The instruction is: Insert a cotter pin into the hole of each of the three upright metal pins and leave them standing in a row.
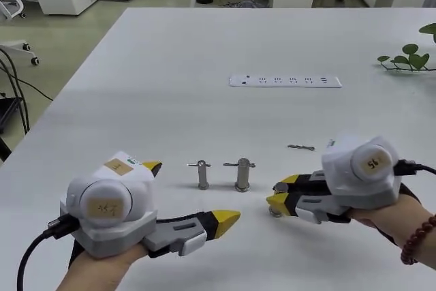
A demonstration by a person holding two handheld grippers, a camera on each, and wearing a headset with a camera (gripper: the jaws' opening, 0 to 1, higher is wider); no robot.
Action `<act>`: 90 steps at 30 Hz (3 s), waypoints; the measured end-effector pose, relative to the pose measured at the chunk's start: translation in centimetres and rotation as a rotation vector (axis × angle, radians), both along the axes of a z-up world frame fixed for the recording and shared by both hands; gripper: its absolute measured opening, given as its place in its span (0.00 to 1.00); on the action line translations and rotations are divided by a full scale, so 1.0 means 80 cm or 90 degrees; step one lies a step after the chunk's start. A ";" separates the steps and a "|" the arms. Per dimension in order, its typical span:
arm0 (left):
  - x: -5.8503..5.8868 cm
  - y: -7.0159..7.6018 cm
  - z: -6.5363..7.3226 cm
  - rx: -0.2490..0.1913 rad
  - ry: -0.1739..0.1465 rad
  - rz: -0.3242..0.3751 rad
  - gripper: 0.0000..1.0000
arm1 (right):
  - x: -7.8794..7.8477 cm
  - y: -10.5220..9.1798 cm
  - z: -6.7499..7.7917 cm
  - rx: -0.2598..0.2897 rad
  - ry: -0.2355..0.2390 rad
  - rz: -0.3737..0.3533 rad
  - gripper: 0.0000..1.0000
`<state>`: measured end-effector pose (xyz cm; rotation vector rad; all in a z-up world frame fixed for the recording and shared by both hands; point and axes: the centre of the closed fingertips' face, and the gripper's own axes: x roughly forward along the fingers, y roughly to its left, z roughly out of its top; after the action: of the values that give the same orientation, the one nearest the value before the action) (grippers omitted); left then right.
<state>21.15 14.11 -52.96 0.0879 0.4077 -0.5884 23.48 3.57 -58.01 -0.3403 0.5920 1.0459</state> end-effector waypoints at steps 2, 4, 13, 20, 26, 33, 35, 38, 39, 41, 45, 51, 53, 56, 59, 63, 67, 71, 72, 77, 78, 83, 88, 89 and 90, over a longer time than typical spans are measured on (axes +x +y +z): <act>0.000 0.000 -0.001 0.001 0.002 -0.001 0.91 | 0.000 0.000 -0.001 -0.002 0.008 0.001 0.09; 0.000 -0.001 -0.001 0.000 0.002 -0.001 0.91 | -0.002 -0.001 -0.006 -0.019 -0.003 0.012 0.09; 0.002 0.001 0.001 -0.005 -0.002 0.004 0.91 | -0.004 -0.006 -0.003 -0.013 -0.007 0.020 0.23; 0.002 0.000 0.000 -0.005 0.001 0.004 0.91 | -0.006 -0.016 0.012 0.007 0.004 0.019 0.34; 0.002 0.000 0.000 -0.005 -0.001 0.003 0.91 | -0.006 -0.027 0.016 0.014 0.025 0.013 0.40; 0.002 0.000 0.000 -0.006 0.001 0.002 0.91 | 0.004 -0.048 0.019 0.011 0.033 -0.006 0.40; 0.001 0.000 -0.001 -0.004 0.002 0.002 0.91 | 0.010 -0.055 0.021 0.016 0.035 -0.025 0.40; 0.001 0.000 -0.002 -0.003 0.004 0.001 0.91 | 0.015 -0.062 0.023 0.013 0.031 -0.035 0.39; 0.001 -0.001 -0.002 -0.003 0.004 0.001 0.91 | 0.017 -0.065 0.023 0.010 0.031 -0.039 0.38; 0.002 -0.001 -0.002 -0.003 0.005 0.002 0.91 | 0.021 -0.070 0.023 0.004 0.029 -0.046 0.38; 0.001 -0.001 -0.003 -0.003 0.006 0.001 0.91 | 0.031 -0.076 0.025 -0.004 0.027 -0.059 0.36; 0.001 -0.002 -0.001 -0.004 0.000 -0.002 0.91 | 0.058 -0.089 0.030 -0.036 0.015 -0.069 0.30; 0.001 -0.002 -0.001 -0.004 0.000 -0.001 0.91 | 0.065 -0.093 0.029 -0.047 0.019 -0.074 0.30; 0.001 -0.002 0.000 -0.006 0.001 -0.001 0.91 | 0.078 -0.099 0.028 -0.067 0.020 -0.076 0.30; 0.001 -0.002 -0.001 -0.004 0.002 -0.002 0.91 | 0.089 -0.101 0.024 -0.079 0.026 -0.078 0.29; 0.000 -0.004 -0.001 -0.004 0.003 -0.006 0.91 | 0.102 -0.102 0.019 -0.099 0.033 -0.073 0.28; 0.000 -0.004 -0.002 -0.003 0.004 -0.007 0.91 | 0.113 -0.103 0.014 -0.125 0.037 -0.063 0.27; 0.000 -0.003 -0.001 -0.004 0.003 -0.006 0.91 | 0.127 -0.101 0.008 -0.137 0.041 -0.064 0.26; 0.001 -0.003 -0.001 -0.004 0.002 -0.005 0.91 | 0.129 -0.101 0.005 -0.141 0.040 -0.065 0.26; 0.001 -0.003 -0.001 -0.006 0.004 -0.004 0.91 | 0.140 -0.102 -0.009 -0.169 0.046 -0.060 0.23; 0.001 -0.003 -0.001 -0.007 0.004 -0.004 0.90 | 0.150 -0.105 -0.017 -0.173 0.046 -0.059 0.22; 0.000 -0.004 -0.004 -0.006 0.011 -0.006 0.90 | 0.165 -0.106 -0.027 -0.183 0.053 -0.060 0.18; -0.001 -0.005 -0.005 -0.006 0.013 -0.008 0.90 | 0.171 -0.108 -0.032 -0.197 0.057 -0.061 0.16; -0.001 -0.005 -0.006 -0.006 0.014 -0.008 0.90 | 0.173 -0.108 -0.033 -0.196 0.059 -0.062 0.15; -0.001 -0.005 -0.006 -0.006 0.015 -0.008 0.90 | 0.174 -0.108 -0.034 -0.197 0.062 -0.063 0.15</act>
<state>21.06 13.74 -53.43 0.0743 0.4273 -0.6036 37.37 -5.07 -60.72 -0.5272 0.8528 0.8800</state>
